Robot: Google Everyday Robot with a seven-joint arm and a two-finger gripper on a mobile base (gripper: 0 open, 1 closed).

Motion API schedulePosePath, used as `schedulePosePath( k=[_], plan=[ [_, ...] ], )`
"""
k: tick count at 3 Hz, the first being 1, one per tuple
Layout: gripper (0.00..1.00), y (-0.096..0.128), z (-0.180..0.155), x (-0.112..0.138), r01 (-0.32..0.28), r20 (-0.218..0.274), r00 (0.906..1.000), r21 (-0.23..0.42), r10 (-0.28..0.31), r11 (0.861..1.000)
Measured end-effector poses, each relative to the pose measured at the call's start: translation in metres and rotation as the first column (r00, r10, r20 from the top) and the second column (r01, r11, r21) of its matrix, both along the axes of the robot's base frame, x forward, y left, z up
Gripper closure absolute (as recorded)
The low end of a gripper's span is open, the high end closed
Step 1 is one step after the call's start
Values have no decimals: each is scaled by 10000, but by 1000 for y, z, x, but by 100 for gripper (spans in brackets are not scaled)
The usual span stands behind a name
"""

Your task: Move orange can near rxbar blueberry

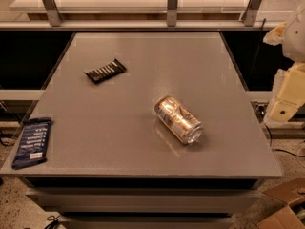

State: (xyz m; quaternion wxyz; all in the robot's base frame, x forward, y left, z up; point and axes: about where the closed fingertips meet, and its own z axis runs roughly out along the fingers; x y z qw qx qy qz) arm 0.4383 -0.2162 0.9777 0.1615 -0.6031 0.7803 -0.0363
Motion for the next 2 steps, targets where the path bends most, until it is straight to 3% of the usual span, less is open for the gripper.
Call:
schedulePosePath(
  k=[2],
  plan=[
    [0, 8, 0, 0, 309, -204, 9993, 120, -307, 9994]
  ],
)
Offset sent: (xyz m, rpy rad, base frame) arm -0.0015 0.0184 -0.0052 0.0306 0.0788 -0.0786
